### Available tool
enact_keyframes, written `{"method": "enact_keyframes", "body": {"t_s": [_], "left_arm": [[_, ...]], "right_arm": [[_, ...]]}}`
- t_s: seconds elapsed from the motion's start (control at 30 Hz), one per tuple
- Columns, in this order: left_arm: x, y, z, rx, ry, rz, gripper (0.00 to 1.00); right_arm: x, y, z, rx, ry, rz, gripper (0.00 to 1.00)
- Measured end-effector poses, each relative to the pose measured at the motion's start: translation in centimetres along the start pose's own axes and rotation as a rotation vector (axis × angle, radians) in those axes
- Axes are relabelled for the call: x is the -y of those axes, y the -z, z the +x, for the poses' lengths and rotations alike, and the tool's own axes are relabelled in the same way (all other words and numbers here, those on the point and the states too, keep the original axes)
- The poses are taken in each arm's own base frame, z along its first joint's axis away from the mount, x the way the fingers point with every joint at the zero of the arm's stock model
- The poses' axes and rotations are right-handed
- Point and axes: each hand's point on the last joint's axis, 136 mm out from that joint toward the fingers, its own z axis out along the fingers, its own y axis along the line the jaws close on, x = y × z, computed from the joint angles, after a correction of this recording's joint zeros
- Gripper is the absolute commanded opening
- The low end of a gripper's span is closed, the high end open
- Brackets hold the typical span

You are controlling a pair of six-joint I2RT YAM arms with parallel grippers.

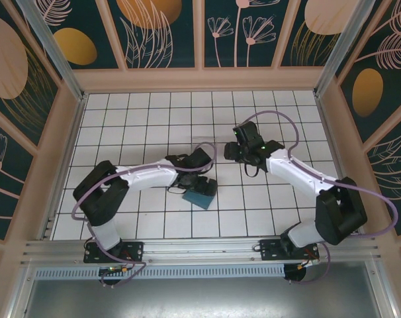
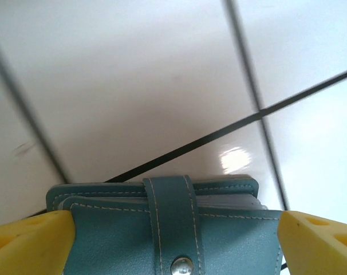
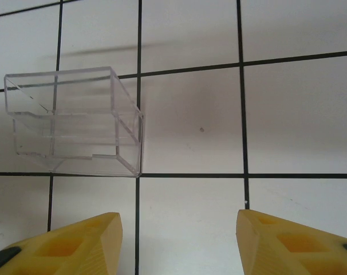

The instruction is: Take the credit cards out of the card holder

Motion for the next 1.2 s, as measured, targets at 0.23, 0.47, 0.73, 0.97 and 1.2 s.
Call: {"method": "enact_keyframes", "body": {"t_s": [0.23, 0.47, 0.73, 0.97, 1.2], "left_arm": [[1.1, 1.0, -0.7, 0.036, -0.066, 0.013, 0.92], [-1.8, 6.3, -1.1, 0.179, 0.06, 0.018, 0.8], [-5.5, 4.9, 6.1, 0.044, 0.197, 0.037, 0.58], [-5.4, 3.6, 9.3, -0.037, 0.26, 0.108, 0.44], [-5.5, 1.9, 9.0, -0.053, 0.284, 0.105, 0.37]], "right_arm": [[0.4, 1.5, 0.4, 0.001, -0.011, -0.025, 0.55], [-1.0, 1.4, 3.5, -0.106, 0.007, -0.137, 0.48], [-4.5, -0.1, 9.6, -0.307, 0.076, -0.296, 0.48], [-7.0, -2.1, 13.2, -0.414, 0.113, -0.364, 0.47], [-7.5, -2.9, 15.5, -0.457, 0.111, -0.373, 0.46]]}}
